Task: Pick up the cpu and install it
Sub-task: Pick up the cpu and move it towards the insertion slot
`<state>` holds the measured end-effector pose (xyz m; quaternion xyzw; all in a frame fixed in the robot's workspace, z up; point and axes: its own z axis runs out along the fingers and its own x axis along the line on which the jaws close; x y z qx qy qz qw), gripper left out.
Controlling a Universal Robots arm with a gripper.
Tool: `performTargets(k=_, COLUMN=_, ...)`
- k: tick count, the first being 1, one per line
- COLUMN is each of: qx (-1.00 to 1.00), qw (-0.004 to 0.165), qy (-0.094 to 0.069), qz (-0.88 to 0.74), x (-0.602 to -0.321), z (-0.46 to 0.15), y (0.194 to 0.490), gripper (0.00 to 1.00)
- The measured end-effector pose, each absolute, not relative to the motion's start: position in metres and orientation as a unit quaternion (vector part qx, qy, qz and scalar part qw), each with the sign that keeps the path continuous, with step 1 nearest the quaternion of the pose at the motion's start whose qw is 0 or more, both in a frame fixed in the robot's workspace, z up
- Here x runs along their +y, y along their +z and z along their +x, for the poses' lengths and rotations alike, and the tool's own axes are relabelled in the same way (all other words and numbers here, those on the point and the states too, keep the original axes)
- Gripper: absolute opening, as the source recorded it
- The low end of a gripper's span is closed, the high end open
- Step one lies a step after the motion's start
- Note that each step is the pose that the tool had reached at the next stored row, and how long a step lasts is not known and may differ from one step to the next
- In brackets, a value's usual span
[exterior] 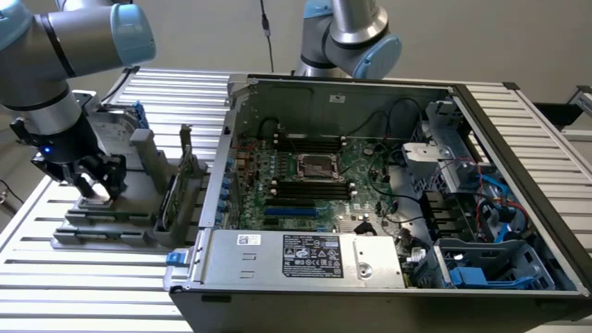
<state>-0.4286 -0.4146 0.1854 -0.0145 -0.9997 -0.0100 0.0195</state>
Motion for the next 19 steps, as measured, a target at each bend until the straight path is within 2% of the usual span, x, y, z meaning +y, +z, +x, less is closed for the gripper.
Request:
performTargets(k=8, qx=-1.0, qw=0.02, qy=-0.016, qz=-0.014, x=-0.415, z=-0.429, y=0.193, gripper=0.55)
performTargets(k=19, qx=-0.999, qw=0.02, qy=-0.021, qz=-0.014, x=-0.415, z=-0.429, y=0.231, gripper=0.55)
